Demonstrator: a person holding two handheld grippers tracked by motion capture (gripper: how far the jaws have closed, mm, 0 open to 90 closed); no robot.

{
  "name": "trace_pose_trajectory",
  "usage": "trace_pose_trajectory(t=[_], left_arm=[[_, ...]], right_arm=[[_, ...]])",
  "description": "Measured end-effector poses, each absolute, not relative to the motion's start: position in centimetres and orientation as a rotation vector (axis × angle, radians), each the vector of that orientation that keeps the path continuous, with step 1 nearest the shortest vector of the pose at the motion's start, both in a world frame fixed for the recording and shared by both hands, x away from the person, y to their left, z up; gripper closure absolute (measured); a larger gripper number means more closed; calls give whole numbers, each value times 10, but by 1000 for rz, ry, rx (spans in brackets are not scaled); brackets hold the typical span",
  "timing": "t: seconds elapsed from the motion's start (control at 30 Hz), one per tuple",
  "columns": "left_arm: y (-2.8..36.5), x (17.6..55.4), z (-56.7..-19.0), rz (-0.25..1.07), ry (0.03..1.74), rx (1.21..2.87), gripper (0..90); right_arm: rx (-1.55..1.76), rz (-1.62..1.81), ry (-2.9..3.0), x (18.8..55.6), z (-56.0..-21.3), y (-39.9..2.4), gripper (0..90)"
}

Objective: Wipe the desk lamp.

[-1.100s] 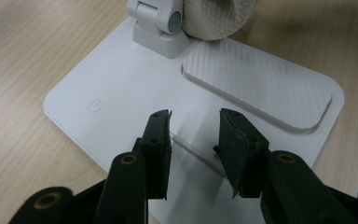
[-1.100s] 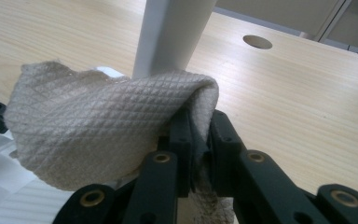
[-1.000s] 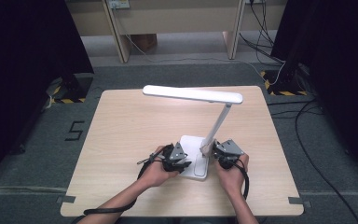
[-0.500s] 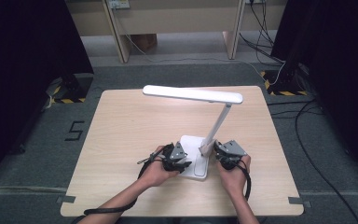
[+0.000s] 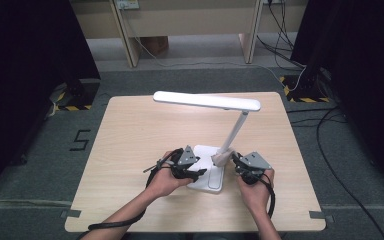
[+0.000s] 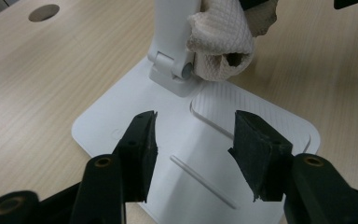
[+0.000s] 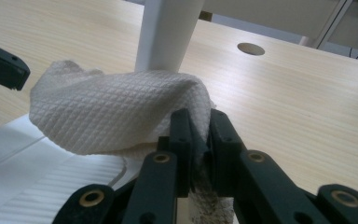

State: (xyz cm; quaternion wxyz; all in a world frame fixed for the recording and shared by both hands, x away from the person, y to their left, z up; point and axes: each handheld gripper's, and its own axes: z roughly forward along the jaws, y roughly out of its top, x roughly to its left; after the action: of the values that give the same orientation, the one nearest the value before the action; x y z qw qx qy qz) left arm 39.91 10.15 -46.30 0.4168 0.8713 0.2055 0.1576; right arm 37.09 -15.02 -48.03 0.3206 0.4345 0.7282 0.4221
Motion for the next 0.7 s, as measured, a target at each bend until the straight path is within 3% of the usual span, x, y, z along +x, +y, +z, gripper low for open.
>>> trace_pose_trajectory(t=[0.7], left_arm=[[98,386,-434,402,469,2131,449]], right_arm=[[1100,1149,1922,346,-468,-154,817]])
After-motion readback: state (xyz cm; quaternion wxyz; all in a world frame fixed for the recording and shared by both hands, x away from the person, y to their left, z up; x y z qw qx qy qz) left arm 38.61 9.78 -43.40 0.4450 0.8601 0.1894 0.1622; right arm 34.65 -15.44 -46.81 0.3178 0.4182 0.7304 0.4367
